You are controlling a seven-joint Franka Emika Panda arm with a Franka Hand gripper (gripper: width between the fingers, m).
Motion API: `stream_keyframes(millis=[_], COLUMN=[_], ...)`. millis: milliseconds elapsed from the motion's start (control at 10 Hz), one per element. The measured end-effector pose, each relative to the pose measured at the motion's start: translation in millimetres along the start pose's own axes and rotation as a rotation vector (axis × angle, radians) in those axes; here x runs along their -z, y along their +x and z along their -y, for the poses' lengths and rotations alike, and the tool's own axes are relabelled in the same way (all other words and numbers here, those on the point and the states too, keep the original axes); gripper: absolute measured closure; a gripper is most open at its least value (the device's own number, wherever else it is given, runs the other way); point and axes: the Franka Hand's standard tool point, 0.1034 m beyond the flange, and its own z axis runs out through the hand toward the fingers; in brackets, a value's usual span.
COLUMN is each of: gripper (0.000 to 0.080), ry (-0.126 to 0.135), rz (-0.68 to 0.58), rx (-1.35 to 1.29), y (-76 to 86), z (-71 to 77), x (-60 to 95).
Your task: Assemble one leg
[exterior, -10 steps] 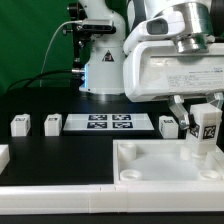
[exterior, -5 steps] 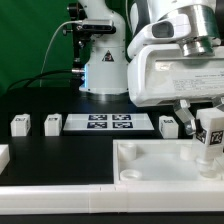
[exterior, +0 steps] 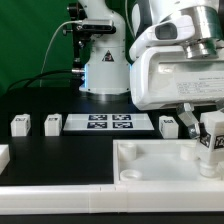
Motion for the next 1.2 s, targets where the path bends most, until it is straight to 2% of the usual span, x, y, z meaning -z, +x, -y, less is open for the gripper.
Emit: stream_keyframes(millis=[800,1200], gripper=[0.0506,0.0506], ry=[-0.004,-0.002], rz=[-0.021,-0.006], rx=[0.003,0.003], y=[-5.5,-14.9], z=[2.8,3.9], x=[0.8,-1.4])
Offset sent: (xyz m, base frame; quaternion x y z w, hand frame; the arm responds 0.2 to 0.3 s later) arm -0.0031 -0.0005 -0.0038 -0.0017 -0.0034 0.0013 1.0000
